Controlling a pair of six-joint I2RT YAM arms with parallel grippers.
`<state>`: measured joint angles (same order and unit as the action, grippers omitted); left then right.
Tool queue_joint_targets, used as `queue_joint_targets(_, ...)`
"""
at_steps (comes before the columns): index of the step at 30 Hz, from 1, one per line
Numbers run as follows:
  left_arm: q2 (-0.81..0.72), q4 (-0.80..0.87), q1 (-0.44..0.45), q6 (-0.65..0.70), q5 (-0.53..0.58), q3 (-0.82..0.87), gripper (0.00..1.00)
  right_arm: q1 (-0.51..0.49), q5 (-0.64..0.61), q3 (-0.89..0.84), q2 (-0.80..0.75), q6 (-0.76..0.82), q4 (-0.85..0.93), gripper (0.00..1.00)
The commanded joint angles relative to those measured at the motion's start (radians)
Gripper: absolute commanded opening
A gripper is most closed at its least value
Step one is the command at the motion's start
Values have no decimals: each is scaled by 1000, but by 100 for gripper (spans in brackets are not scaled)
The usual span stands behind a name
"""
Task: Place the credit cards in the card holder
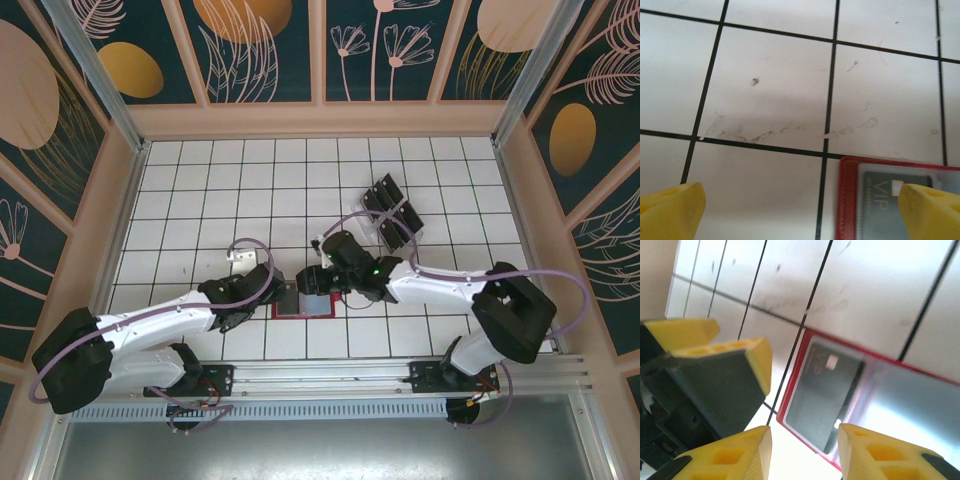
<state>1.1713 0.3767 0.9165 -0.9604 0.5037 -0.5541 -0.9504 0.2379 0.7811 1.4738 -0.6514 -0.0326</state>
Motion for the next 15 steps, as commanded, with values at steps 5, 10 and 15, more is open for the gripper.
queue_joint_targets(5, 13, -106, 7, 80, -83, -24, 98, 61, -88, -68, -70, 56, 77, 42)
queue_joint_targets(10, 61, -132, 16, 74, -95, -26, 98, 59, -74, -55, -29, 77, 71, 43)
queue_joint_targets(15, 80, -164, 25, 60, -100, -3, 98, 47, -87, -17, 44, 107, 85, 43)
